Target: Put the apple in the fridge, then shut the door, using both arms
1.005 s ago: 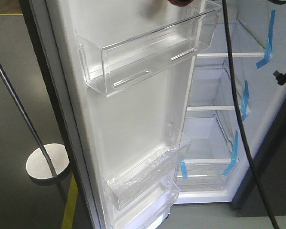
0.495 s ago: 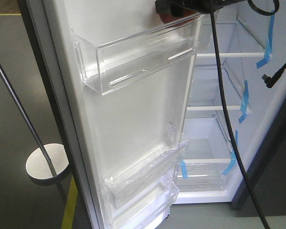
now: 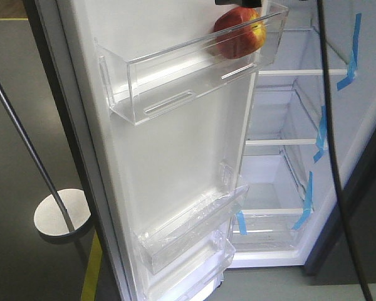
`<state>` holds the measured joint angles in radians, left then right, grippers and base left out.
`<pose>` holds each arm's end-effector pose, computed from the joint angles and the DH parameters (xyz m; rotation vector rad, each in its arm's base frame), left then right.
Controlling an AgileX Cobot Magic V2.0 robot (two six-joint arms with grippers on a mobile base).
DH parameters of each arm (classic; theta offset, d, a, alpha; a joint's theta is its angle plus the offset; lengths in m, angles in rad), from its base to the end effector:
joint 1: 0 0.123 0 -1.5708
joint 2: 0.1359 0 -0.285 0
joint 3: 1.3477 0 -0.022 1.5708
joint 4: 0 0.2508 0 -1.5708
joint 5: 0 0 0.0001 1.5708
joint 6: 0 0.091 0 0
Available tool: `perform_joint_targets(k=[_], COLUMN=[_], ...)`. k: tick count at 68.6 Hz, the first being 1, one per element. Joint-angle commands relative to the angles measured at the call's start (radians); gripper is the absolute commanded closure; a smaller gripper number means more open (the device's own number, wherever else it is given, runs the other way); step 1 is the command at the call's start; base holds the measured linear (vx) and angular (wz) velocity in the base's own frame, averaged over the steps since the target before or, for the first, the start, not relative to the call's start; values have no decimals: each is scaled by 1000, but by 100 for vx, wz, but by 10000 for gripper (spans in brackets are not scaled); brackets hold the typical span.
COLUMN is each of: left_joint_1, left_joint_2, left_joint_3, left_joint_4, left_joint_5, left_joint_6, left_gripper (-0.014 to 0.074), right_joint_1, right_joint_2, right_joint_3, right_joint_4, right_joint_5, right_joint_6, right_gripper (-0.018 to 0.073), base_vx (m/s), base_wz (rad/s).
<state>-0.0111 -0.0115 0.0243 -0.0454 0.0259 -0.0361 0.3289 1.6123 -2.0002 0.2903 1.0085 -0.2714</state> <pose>0.0566 -0.0007 0.2033 -0.0526 1.5218 -0.0749 0.3147 0.1307 0.4943 -0.6035 2.0019 0.3857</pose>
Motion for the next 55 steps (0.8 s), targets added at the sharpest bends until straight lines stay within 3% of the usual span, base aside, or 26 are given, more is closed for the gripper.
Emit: perform_joint_targets(k=[1, 25, 45, 55], left_joint_1=[0, 0, 0, 0], left_joint_2=[-15, -15, -15, -15], left_joint_3=[12, 12, 12, 12], left_joint_4=[-10, -10, -10, -10], left_joint_5=[-74, -74, -74, -74], left_joint_6=[-9, -9, -9, -9], left_gripper=[603, 603, 603, 603], right_joint_1=[1, 1, 0, 0], right_joint_2=[-109, -498, -837, -1008], right_joint_3=[6, 601, 979, 1131], right_joint_4=[26, 46, 52, 99], right_joint_5=[-20, -260, -274, -251], right_joint_6=[-9, -16, -8, -8], right_gripper=[-69, -52, -27, -27], base_vx=[0, 0, 0, 0], base_wz=[0, 0, 0, 0])
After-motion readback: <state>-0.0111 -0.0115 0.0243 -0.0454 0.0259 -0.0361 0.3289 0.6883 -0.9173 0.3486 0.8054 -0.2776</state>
